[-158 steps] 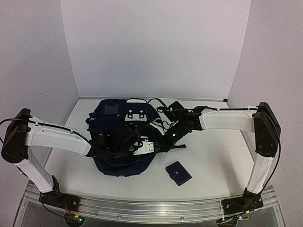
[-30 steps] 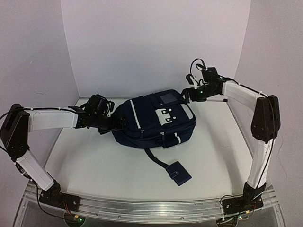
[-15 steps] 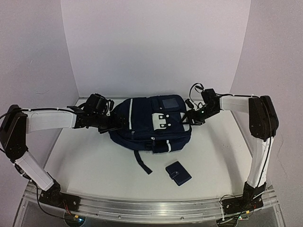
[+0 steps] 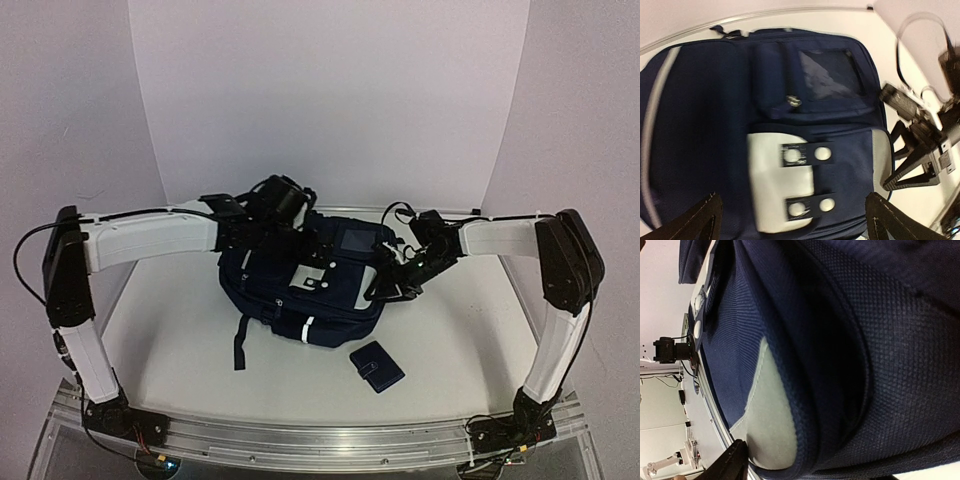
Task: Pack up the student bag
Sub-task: Adjust the student bag at the center of the board.
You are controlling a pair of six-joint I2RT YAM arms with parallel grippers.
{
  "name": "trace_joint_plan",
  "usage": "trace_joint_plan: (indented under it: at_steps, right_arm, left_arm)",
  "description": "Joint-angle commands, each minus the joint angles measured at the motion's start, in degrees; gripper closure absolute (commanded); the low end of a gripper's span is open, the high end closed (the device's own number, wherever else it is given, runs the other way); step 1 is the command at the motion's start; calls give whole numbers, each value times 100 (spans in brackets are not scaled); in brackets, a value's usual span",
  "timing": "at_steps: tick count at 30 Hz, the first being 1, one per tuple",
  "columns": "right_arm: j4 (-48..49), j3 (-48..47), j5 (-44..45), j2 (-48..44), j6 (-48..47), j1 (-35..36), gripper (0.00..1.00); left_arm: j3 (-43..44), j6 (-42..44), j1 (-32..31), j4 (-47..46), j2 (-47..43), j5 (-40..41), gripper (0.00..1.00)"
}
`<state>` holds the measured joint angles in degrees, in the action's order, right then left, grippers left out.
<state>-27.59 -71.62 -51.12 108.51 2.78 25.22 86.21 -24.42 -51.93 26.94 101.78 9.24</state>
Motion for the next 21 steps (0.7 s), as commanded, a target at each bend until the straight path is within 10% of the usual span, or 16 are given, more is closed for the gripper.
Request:
trace_joint_plan:
  at_steps: [1,8,21]
  right_arm:
    - [318,14,-73,-207,291,-31,34]
    - [473,32,137,-177,448,-23,33]
    - [544,87,632,-66,512,9,65]
  left_arm:
    - [815,335,-468,977,885,699,0]
    - [1697,342,-606,1661,1660,1042,12]
    - [2336,249,-669,2637,2041,1887,77]
